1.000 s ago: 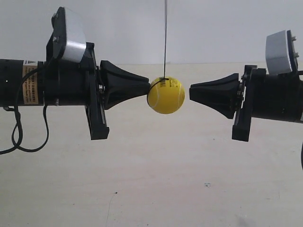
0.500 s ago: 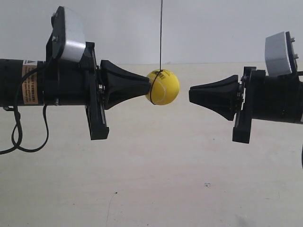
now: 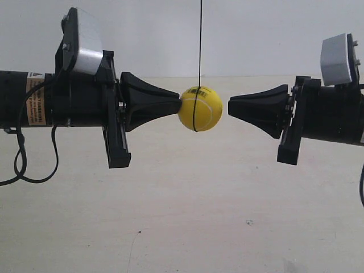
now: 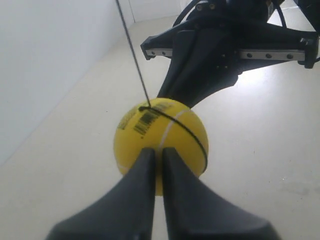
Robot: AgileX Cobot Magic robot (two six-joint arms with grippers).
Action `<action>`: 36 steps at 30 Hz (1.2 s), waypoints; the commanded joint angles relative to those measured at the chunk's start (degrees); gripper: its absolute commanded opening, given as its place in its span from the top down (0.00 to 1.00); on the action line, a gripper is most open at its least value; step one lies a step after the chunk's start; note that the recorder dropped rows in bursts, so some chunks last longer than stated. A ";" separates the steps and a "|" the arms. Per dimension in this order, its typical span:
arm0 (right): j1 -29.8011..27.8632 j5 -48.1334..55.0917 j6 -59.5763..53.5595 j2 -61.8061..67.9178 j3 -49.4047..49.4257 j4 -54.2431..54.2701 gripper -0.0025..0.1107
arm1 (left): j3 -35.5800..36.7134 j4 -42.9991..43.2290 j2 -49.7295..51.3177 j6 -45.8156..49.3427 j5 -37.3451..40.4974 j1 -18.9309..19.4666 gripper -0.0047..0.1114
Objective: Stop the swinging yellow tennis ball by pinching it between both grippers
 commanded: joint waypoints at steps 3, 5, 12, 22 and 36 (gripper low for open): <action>-0.12 -0.67 -0.63 -0.09 -0.27 0.86 0.98 | -0.26 -0.72 0.97 0.07 0.20 0.16 0.92; -0.12 -0.67 -0.63 -0.09 -0.27 0.96 0.98 | -0.26 -0.72 1.52 0.07 0.39 0.16 0.92; -0.12 -0.67 -0.51 -0.09 -0.27 0.95 0.98 | -0.26 -0.72 2.48 0.07 0.48 0.16 0.92; 0.19 -0.67 0.40 -0.09 -0.27 0.62 0.98 | -0.26 -1.80 2.43 1.11 0.48 0.16 0.92; 5.04 0.74 -2.13 -0.09 -0.27 2.37 0.98 | -0.26 -1.91 2.43 1.55 0.72 0.16 0.92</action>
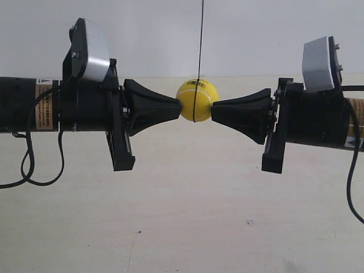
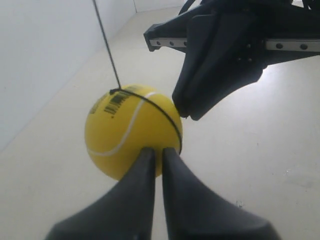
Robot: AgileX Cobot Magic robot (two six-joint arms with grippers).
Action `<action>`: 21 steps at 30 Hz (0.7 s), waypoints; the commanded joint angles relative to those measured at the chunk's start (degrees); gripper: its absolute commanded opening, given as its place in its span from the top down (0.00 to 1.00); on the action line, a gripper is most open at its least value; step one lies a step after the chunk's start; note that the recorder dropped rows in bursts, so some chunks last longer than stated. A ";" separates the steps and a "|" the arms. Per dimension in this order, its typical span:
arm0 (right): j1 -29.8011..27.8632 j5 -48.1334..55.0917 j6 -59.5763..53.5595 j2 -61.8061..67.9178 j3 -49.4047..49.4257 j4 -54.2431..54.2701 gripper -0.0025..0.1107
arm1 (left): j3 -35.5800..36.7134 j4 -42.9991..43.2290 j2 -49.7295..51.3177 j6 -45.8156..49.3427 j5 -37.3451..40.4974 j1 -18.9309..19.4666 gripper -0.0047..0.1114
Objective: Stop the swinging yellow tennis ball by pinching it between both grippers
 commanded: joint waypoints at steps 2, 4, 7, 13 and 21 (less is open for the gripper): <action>-0.01 0.10 -0.73 -0.09 -0.27 0.52 0.98 | -0.26 -0.75 0.08 0.39 0.23 0.16 0.92; -0.01 0.73 -0.86 -0.09 -0.27 0.64 0.98 | -0.26 -0.75 0.08 0.39 0.32 0.16 0.92; -0.01 1.15 -0.95 -0.09 -0.27 0.90 0.98 | -0.26 -0.75 0.08 0.39 0.37 0.16 0.92; -0.01 2.21 -1.47 -0.09 -0.27 1.02 0.98 | -0.26 -1.21 0.08 0.83 1.18 0.16 0.92; -0.01 3.61 -1.46 -0.09 -0.27 1.77 0.98 | -0.26 -2.53 0.08 1.30 3.00 0.16 0.92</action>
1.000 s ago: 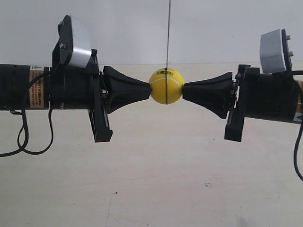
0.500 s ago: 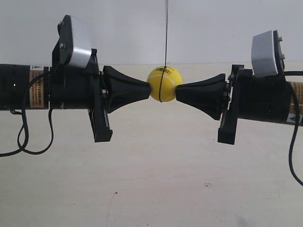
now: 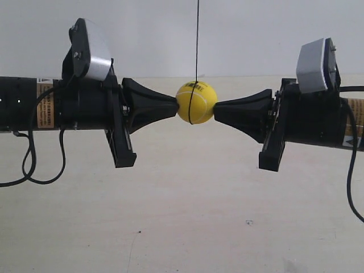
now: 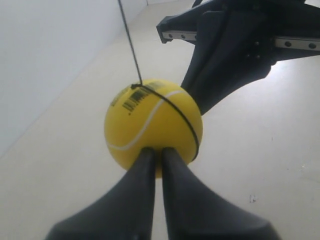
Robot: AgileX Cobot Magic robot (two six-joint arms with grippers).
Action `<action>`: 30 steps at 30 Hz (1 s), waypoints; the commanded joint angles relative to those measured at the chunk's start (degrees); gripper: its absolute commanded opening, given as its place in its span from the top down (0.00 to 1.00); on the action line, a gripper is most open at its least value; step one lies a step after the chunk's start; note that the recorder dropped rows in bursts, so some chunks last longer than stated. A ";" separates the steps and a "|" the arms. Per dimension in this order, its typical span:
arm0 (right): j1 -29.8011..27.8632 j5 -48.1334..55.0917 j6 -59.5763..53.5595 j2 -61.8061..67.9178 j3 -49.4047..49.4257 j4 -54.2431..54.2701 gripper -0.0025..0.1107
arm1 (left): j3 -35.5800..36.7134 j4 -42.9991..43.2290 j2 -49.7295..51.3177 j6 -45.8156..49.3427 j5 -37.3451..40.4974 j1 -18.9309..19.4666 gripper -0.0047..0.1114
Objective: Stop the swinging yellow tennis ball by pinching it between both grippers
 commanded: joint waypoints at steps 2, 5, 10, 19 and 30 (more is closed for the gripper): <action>-0.01 0.18 -0.46 -0.09 -0.27 0.45 0.98 | -0.26 -1.09 0.08 0.74 0.37 0.16 0.92; -0.01 0.18 -0.46 -0.09 -0.27 0.45 0.98 | -0.26 -1.09 0.08 0.74 0.37 0.16 0.92; -0.01 0.18 -0.46 -0.09 -0.27 0.45 0.98 | -0.26 -1.09 0.08 0.74 0.37 0.16 0.92; -5.09 -2.50 0.53 -0.21 -0.27 -0.83 0.98 | -0.26 -0.88 -3.65 -3.07 11.12 0.16 0.92; -18.85 -4.74 5.02 -5.63 0.10 -7.70 0.98 | 4.86 1.89 -26.57 -12.99 20.88 0.16 0.92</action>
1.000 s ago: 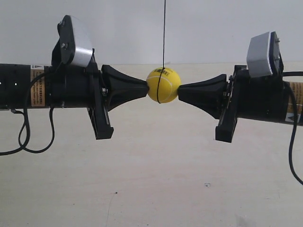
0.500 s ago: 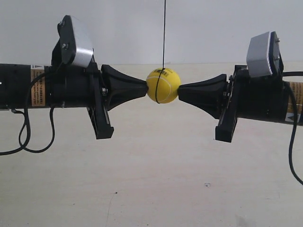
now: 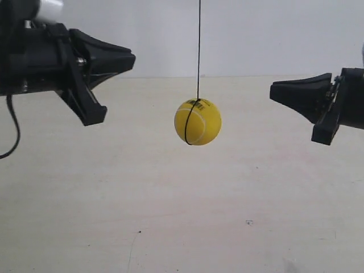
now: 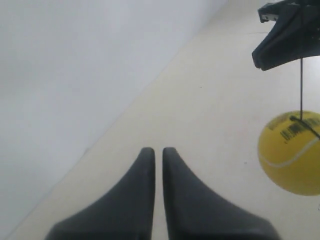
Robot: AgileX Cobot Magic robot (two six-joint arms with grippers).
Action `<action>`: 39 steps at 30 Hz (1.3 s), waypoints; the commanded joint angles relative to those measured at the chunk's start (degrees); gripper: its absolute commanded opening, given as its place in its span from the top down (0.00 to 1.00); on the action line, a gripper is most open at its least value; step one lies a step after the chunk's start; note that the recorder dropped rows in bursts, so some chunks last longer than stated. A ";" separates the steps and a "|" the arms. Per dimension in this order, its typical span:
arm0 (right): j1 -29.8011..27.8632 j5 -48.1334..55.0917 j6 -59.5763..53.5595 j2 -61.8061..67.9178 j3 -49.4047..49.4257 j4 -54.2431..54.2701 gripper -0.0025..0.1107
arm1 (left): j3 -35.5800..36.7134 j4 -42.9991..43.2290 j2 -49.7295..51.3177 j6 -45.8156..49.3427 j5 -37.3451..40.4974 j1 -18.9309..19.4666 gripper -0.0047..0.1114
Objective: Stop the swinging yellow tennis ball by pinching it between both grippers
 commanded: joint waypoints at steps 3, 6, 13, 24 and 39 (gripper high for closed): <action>-2.10 -0.95 0.99 -9.74 2.69 -2.43 0.98 | 7.90 -1.44 -18.74 -2.44 6.33 0.16 0.92; -2.10 -0.95 0.99 -18.86 5.92 -1.11 0.98 | 12.36 -4.92 -30.32 -2.70 10.64 0.16 0.92; -2.10 17.90 3.91 -50.84 16.68 9.67 0.98 | 19.99 -8.81 -54.68 -4.76 13.41 0.16 0.92; -1.85 27.47 10.02 -73.52 24.41 12.57 0.98 | 28.11 -13.35 -73.11 -4.76 17.27 0.16 0.92; -1.85 27.23 13.98 -73.77 27.98 12.27 0.98 | 32.06 -15.67 -73.11 -4.76 17.03 0.16 0.92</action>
